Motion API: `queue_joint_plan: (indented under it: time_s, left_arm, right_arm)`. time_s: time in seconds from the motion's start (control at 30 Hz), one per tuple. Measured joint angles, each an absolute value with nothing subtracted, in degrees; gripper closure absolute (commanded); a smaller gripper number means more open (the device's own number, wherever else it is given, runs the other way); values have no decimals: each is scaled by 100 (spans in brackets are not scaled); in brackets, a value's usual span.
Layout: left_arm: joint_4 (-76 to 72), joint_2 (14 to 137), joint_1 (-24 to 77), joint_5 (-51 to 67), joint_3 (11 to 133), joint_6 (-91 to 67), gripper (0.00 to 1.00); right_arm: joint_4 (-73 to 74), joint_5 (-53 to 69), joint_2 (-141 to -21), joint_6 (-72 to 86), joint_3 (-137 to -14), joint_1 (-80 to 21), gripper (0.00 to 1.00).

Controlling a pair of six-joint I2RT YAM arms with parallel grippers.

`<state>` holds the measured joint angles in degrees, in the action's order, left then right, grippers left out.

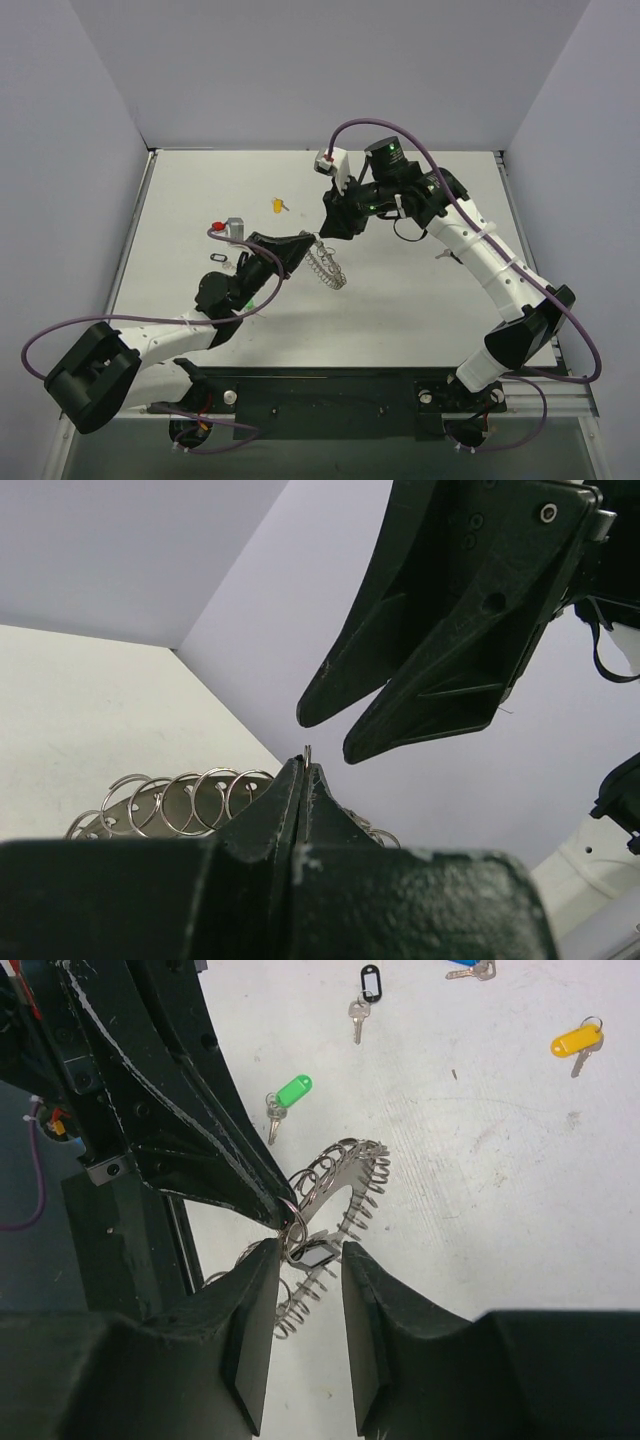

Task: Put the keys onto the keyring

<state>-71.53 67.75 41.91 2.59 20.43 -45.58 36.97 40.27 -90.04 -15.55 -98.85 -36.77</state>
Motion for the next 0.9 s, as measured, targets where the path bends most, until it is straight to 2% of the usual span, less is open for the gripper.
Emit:
queue_joint_plan:
  time_s: [0.13, 0.37, 0.7, 0.9]
  left_arm:
    - [-7159, 6838, 4139, 464, 2137, -4556, 100]
    - [-7153, 6845, 4025, 711, 2180, -4458, 100]
    - [-7210, 6845, 3927, 781, 2265, -4451, 100]
    - [-7269, 6845, 3913, 823, 2265, -4458, 100]
  right_arm:
    - [3579, 4097, -9004, -1380, -9841, -3677, 82]
    - [3365, 4228, -9004, -974, -9507, -3675, 82]
    - [3030, 4383, -9004, -416, -9489, -3634, 100]
    - [2989, 4508, -9004, -377, -9489, -3597, 100]
